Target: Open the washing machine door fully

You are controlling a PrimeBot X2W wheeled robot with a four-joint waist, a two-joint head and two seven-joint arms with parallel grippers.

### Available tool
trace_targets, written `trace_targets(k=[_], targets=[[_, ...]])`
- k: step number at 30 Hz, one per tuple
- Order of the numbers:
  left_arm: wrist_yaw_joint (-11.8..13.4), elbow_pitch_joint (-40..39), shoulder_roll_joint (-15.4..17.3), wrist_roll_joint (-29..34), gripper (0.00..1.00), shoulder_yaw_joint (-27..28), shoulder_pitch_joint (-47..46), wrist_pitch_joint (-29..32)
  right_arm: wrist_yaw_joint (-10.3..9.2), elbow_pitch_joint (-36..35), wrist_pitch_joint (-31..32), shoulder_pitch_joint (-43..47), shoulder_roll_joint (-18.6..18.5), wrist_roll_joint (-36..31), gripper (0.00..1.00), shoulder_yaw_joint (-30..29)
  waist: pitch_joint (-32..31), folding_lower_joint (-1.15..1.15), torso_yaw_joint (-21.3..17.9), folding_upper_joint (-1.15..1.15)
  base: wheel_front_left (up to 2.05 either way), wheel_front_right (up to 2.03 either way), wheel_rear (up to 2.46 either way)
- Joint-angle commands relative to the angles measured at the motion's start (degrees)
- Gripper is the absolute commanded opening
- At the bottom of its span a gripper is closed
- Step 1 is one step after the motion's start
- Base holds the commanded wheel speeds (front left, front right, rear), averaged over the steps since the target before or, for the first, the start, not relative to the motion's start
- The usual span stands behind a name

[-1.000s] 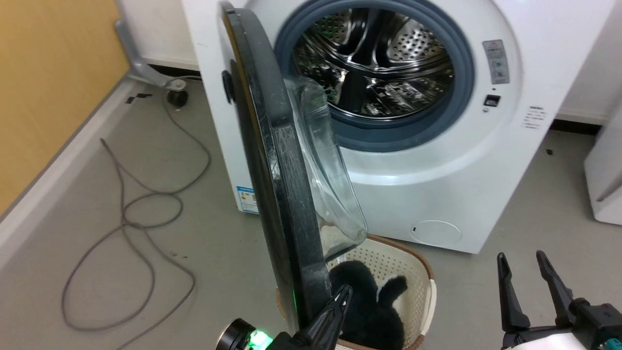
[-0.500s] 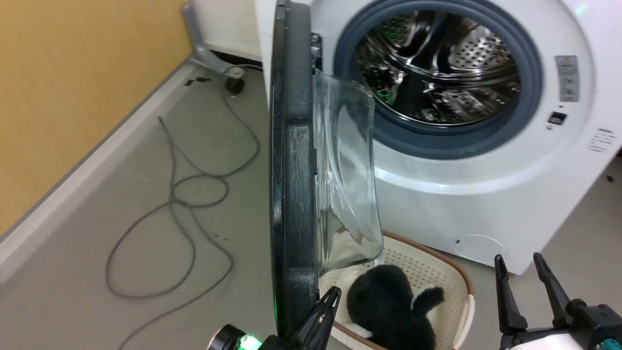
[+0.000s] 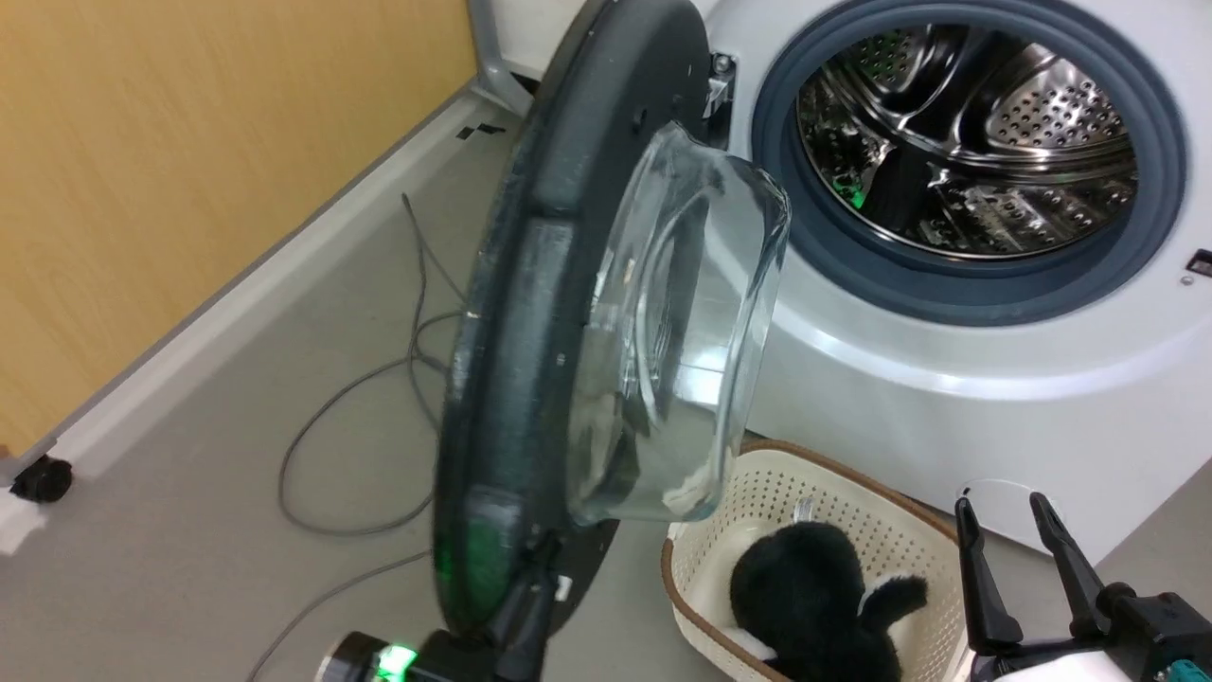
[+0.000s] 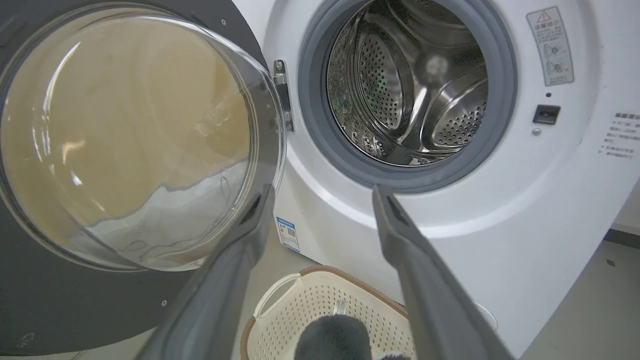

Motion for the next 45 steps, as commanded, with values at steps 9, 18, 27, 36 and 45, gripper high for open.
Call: trace_targets(k=[9,18,27,36,45], targets=[[1.9,2.0,1.5,-1.7,0.0,8.3,-3.4,-0.3,0.05,-0.2,-0.2,-1.6,0.1,-1.3,1.0,0.0,3.0,0.0,0.3,0.0,0.0,0.0,0.0],[3.6,4.2,1.3,-4.0,0.0,19.3,-8.1,-0.3,0.05,-0.5,-0.2,-3.8,0.1,-3.1,1.0,-0.9,7.4,0.0,-1.1,0.0,0.0,0.0,0.0],[2.3,6.6,1.0,-5.4,0.0,29.2,-14.0,-0.3,0.05,-0.9,-0.2,-7.0,0.1,-4.8,1.0,-0.5,12.4,0.0,-3.0,0.0,0.0,0.0,0.0],[1.6,11.4,3.1,-5.0,0.0,39.3,-20.0,-0.3,0.05,-1.3,-0.2,-9.3,0.1,-6.9,1.0,-1.4,16.1,0.0,-4.8,0.0,0.0,0.0,0.0],[-0.1,17.3,4.8,-4.6,0.0,44.6,-26.4,-0.3,0.05,-1.9,-0.2,-10.7,0.1,-8.7,1.0,-2.1,19.0,0.0,-5.0,0.0,0.0,0.0,0.0]])
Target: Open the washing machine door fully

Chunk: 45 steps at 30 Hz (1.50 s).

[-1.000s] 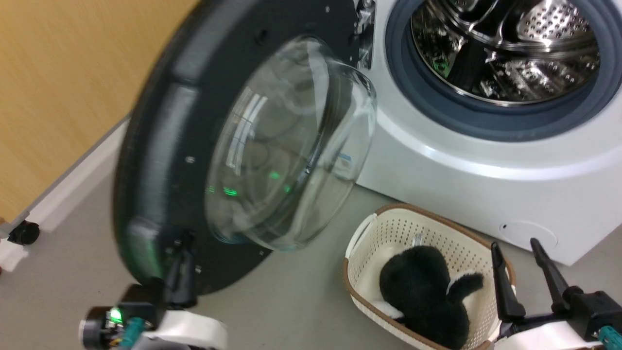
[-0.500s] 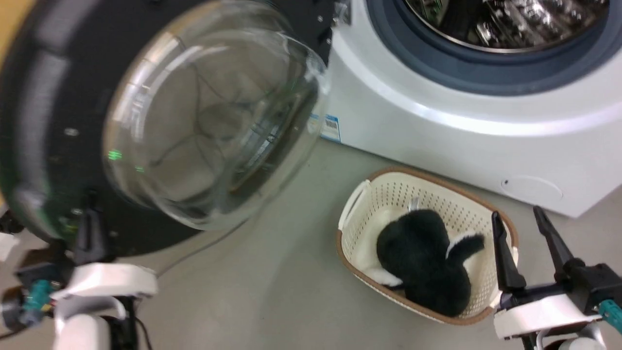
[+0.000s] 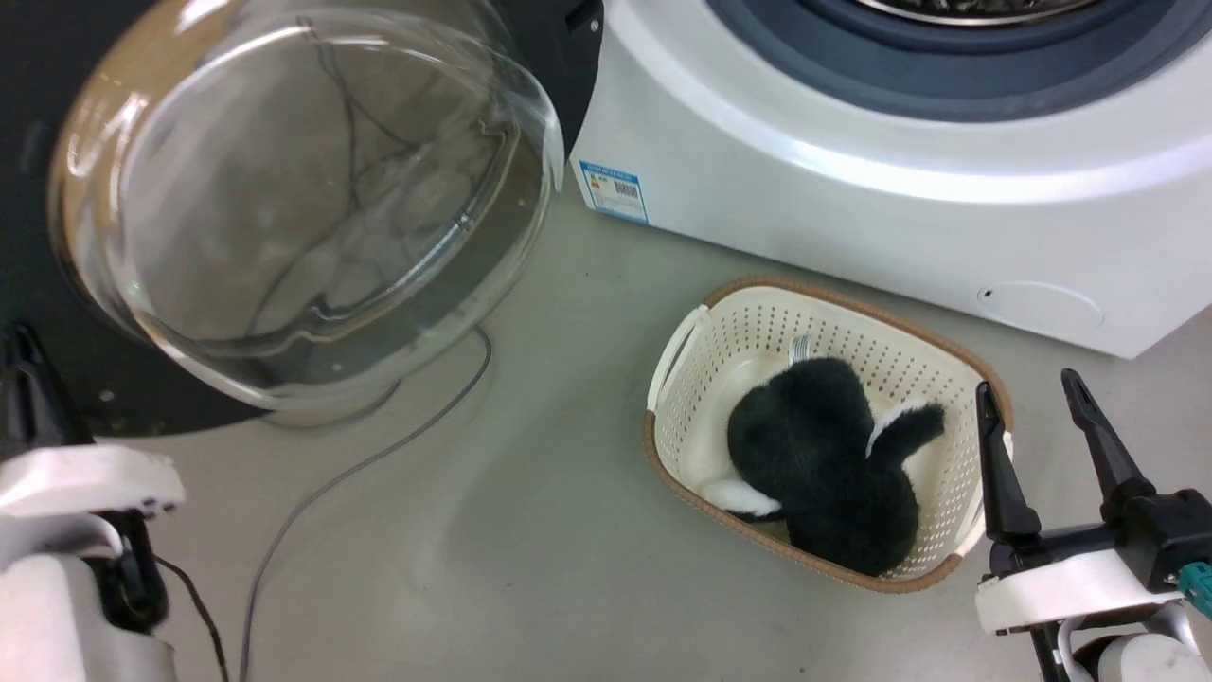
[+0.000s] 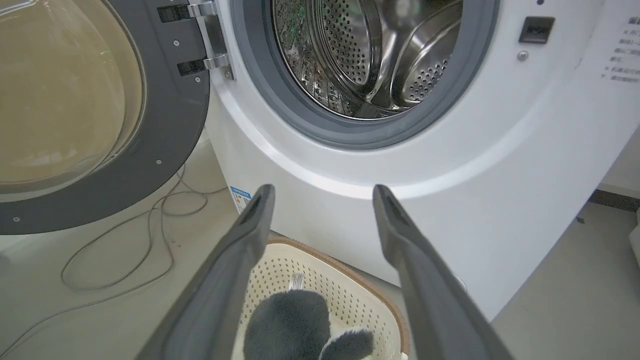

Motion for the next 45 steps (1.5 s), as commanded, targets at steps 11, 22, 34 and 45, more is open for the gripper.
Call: trace_targets(k=[11,22,34,45], targets=[[-1.7,9.6,4.6,0.3,0.0,5.9,-10.0,-0.3,0.05,-0.5,-0.2,-2.9,0.1,-1.6,1.0,0.5,3.2,0.0,-1.5,0.0,0.0,0.0,0.0],[-2.6,17.1,7.9,2.4,0.0,7.8,-14.4,-0.3,0.05,-0.1,-0.2,-3.0,0.1,-1.8,1.0,0.1,2.9,0.0,-2.5,0.0,0.0,0.0,0.0],[-3.6,15.6,6.5,5.4,0.0,6.6,-11.5,-0.3,0.05,1.2,-0.2,-1.3,0.1,0.3,1.0,0.2,-2.3,0.0,-2.1,0.0,0.0,0.0,0.0],[-5.0,9.0,3.7,8.0,0.0,4.3,-1.8,-0.3,0.05,3.2,-0.2,3.9,0.1,4.8,1.0,0.5,-12.6,0.0,-1.7,0.0,0.0,0.0,0.0]])
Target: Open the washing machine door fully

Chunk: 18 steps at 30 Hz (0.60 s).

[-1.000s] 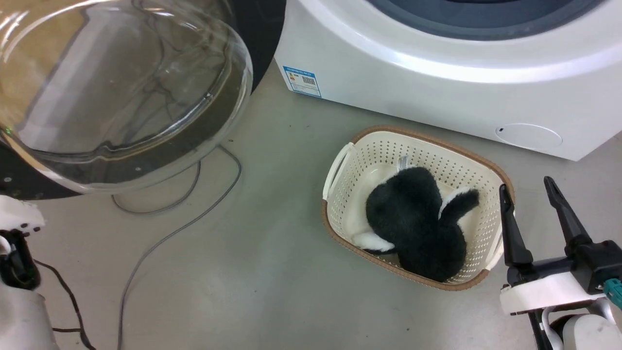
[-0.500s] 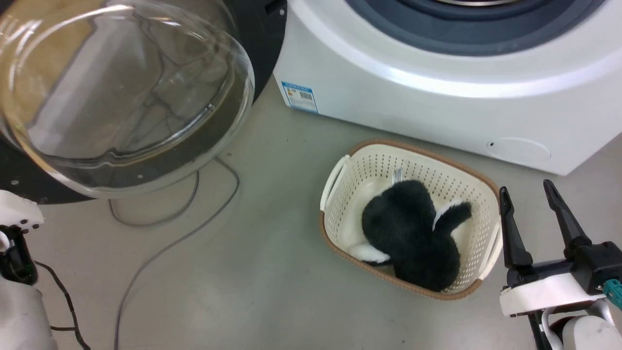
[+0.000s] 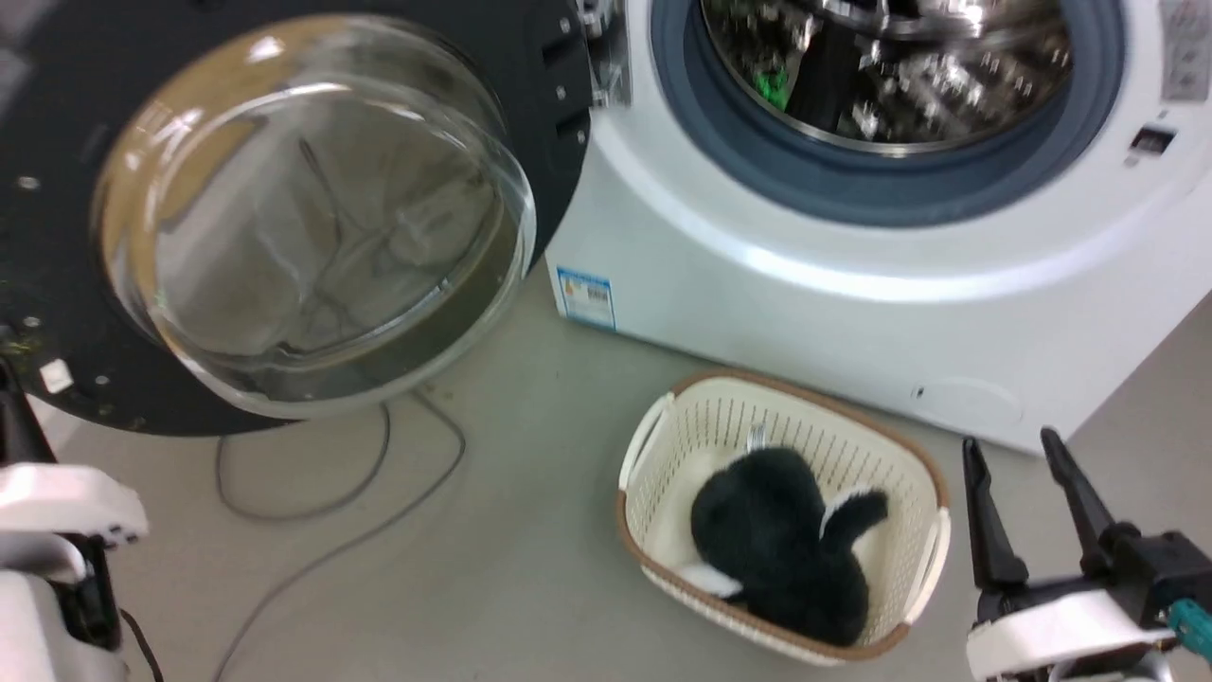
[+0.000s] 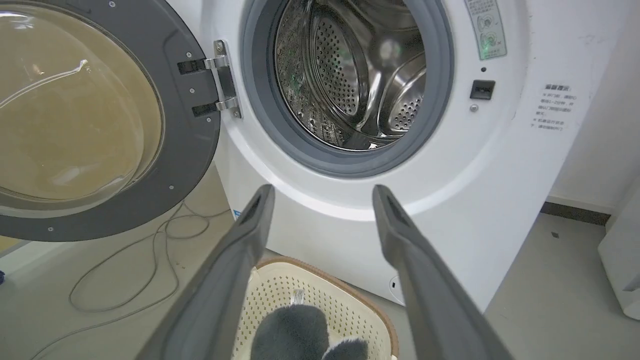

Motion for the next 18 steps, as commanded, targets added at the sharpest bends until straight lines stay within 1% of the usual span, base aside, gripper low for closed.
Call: trace_targets(k=[1,2,3,4,5,8,12,18], targets=[[-0.3,-1.1,-0.6,0.6,0.0,-0.7,1.6,-0.3,0.03,0.2,-0.2,1.1,0.1,0.9,1.0,0.1,-2.6,0.0,0.2,0.0,0.0,0.0,0.0],[-0.4,-1.8,-0.8,1.0,0.0,-1.3,2.5,-0.3,0.03,0.3,-0.2,1.5,0.1,1.3,1.0,0.1,-3.4,0.0,0.2,0.0,0.0,0.0,0.0],[-0.6,-2.6,-1.1,1.5,0.45,-2.0,3.4,-0.3,0.03,0.5,-0.2,2.0,0.1,1.7,1.0,0.1,-4.3,0.0,0.3,0.0,0.0,0.0,0.0],[-0.6,-2.6,-1.1,1.5,0.45,-2.0,3.4,-0.3,0.03,0.5,-0.2,2.0,0.1,1.7,1.0,0.1,-4.3,0.0,0.3,0.0,0.0,0.0,0.0],[-0.6,-3.5,-1.2,2.0,0.99,-2.7,4.4,-0.3,0.03,0.5,-0.2,2.5,0.1,2.0,1.0,0.1,-5.1,0.0,0.3,0.0,0.0,0.0,0.0],[-0.7,-7.7,-2.4,3.4,1.0,-5.1,8.5,-0.3,0.03,0.7,-0.2,4.0,0.1,3.4,1.0,0.2,-7.7,0.0,-0.1,0.0,0.0,0.0,0.0],[-1.1,-13.0,-4.3,4.0,1.0,-8.2,12.7,-0.3,0.03,0.4,-0.3,4.7,0.1,4.1,1.0,0.1,-8.9,0.0,-1.2,0.0,0.0,0.0,0.0],[-1.8,-20.0,-6.7,3.3,1.0,-13.2,17.8,-0.3,0.03,-0.5,-0.3,4.7,0.1,3.9,1.0,-0.1,-9.8,0.0,-4.4,0.0,0.0,0.0,0.0]])
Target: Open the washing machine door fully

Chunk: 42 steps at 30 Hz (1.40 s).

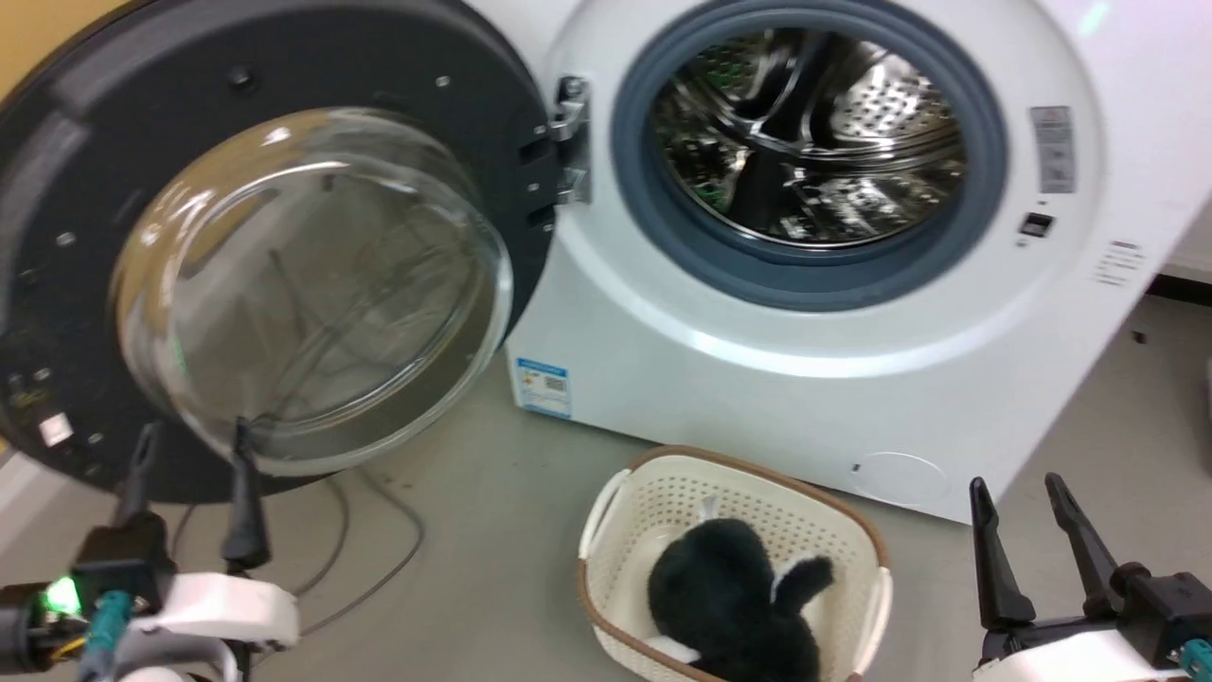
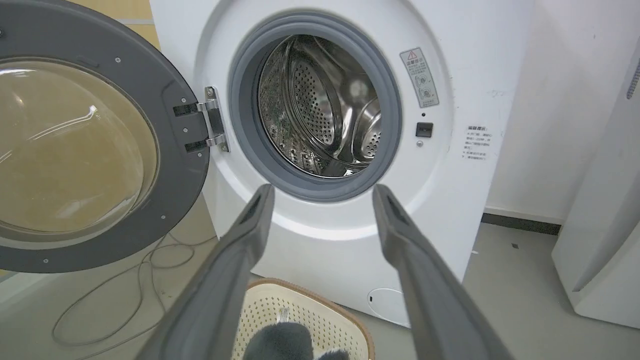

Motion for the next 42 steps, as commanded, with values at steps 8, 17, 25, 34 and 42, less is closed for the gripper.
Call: trace_targets(k=[8,17,25,34,42], targets=[[-0.9,-4.2,-1.6,-1.9,1.0,-6.3,4.0,-0.3,0.05,-2.3,-0.3,0.9,0.1,-0.5,1.0,-1.1,-1.1,0.02,-5.9,0.0,0.0,0.0,0.0],[-0.7,-4.2,-2.4,-4.1,1.0,-10.8,5.9,-0.3,0.05,-3.9,-0.3,2.3,0.1,-1.0,1.0,-2.6,-1.6,0.02,-12.3,0.0,0.0,0.0,0.0],[-0.7,-4.3,-2.7,-6.2,1.0,-12.1,6.8,-0.3,0.05,-4.3,-0.3,3.0,0.1,-1.3,1.0,-3.2,-1.5,0.02,-15.4,0.0,0.0,0.0,0.0],[-0.8,-4.2,-2.9,-6.3,0.0,-12.5,5.9,0.3,0.0,-4.1,0.2,2.3,0.0,-1.1,0.0,-3.3,-1.4,0.02,-15.8,0.0,0.0,0.0,0.0],[-0.4,-4.4,-2.9,-6.1,0.0,-12.6,5.9,1.2,0.0,-4.2,1.1,2.0,0.0,-1.4,0.0,-2.8,-1.3,0.02,-15.9,0.0,0.0,0.0,0.0]])
